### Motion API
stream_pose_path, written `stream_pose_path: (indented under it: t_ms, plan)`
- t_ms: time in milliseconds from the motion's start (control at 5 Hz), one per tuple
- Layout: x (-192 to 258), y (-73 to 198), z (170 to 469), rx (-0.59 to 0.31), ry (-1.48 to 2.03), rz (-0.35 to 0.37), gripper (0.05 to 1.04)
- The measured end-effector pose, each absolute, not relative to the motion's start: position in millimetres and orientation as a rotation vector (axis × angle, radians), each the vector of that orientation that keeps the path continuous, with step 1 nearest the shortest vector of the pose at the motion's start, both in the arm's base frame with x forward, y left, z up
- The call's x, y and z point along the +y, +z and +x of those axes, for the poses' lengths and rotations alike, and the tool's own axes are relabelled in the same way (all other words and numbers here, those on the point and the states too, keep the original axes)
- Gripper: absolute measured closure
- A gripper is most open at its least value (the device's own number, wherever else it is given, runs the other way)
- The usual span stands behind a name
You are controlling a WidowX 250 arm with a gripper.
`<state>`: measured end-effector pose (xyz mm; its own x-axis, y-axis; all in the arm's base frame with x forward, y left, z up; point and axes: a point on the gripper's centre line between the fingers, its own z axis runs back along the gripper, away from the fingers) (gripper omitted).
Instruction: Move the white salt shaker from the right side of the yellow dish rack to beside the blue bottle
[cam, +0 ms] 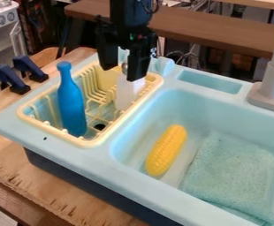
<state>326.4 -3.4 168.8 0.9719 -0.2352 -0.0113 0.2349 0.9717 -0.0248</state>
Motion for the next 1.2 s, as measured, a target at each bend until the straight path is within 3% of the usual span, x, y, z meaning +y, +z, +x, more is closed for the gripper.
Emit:
stream_pose_path:
  t_ms: [400,600,800,1000,1200]
  plan:
    - [-10,151,331,0.055,-0.246,-0.034,0.134]
    - [-10,151,332,0.049,-0.229,-0.045,0.358]
    - [-8,151,328,0.077,-0.221,-0.032,0.432]
    - [-8,151,325,0.094,-0.217,-0.016,0.432]
    - [-4,172,320,0.060,-0.199,0.012,0.433]
